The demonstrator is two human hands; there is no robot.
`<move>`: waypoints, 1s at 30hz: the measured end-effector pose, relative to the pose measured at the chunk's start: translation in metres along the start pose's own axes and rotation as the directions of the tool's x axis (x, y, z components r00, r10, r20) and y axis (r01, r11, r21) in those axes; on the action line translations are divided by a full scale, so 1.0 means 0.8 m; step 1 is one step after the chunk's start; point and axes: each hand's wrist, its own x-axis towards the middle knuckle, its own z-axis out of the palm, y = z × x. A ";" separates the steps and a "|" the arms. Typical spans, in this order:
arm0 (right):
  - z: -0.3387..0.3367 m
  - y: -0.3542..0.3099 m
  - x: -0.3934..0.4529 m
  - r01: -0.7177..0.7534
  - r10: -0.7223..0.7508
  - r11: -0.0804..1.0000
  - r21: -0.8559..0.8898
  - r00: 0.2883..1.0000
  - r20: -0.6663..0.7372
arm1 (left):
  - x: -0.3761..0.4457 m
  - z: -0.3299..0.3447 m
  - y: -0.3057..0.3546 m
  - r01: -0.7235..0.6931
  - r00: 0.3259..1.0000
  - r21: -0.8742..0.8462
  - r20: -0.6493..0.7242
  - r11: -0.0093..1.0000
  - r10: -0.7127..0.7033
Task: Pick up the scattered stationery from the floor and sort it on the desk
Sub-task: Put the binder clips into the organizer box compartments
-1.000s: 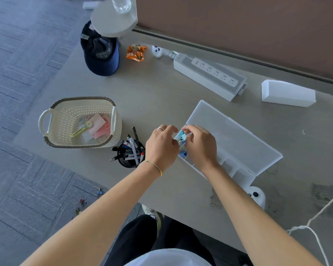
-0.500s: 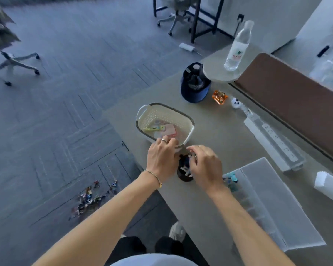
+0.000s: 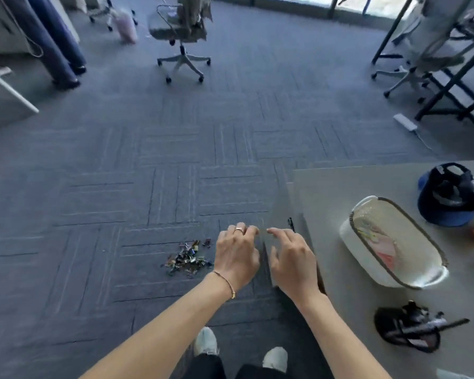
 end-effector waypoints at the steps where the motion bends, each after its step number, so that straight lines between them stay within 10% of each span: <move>1: 0.018 -0.013 0.008 0.016 -0.016 1.000 0.010 0.999 0.041 | -0.002 -0.002 -0.024 0.039 0.999 0.008 0.007 0.999 -0.039; 18: 0.279 -0.084 0.125 0.290 -0.291 0.954 0.081 0.816 0.500 | -0.012 0.078 -0.259 0.605 0.793 -0.039 0.117 0.795 -0.598; 30: 0.601 0.038 0.172 0.318 -0.299 0.946 0.066 0.772 0.561 | 0.062 0.365 -0.426 0.658 0.753 -0.137 0.151 0.741 -0.641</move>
